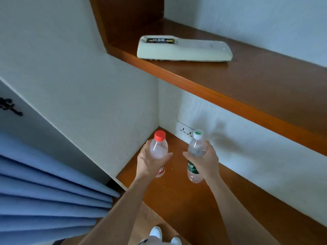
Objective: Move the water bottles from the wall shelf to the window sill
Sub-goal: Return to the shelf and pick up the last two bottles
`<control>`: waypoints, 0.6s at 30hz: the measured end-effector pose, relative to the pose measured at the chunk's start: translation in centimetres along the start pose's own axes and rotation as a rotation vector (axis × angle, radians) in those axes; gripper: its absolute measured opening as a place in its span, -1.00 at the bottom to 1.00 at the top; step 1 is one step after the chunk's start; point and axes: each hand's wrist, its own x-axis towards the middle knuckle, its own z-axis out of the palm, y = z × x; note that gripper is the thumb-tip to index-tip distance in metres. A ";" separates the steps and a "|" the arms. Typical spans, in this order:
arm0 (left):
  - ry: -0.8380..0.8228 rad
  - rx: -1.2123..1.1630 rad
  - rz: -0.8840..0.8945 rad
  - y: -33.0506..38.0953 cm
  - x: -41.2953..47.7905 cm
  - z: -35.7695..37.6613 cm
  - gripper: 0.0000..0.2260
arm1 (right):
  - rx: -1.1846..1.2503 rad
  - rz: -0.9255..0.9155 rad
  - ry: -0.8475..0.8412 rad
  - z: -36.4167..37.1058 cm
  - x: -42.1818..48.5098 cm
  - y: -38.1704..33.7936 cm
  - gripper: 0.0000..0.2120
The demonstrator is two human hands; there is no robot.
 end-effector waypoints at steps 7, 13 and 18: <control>0.076 -0.215 0.095 5.6 -2.2 -2.6 -0.58 | 0.180 -0.091 -0.037 -3.6 -1.6 -4.6 -0.43; 0.135 -0.346 0.160 7.5 -3.9 -4.5 -0.56 | 0.235 -0.191 -0.092 -5.1 -3.1 -6.7 -0.40; 0.262 -0.383 0.136 6.3 -6.4 -6.5 -0.52 | 0.237 -0.236 -0.185 -3.4 -5.5 -6.7 -0.38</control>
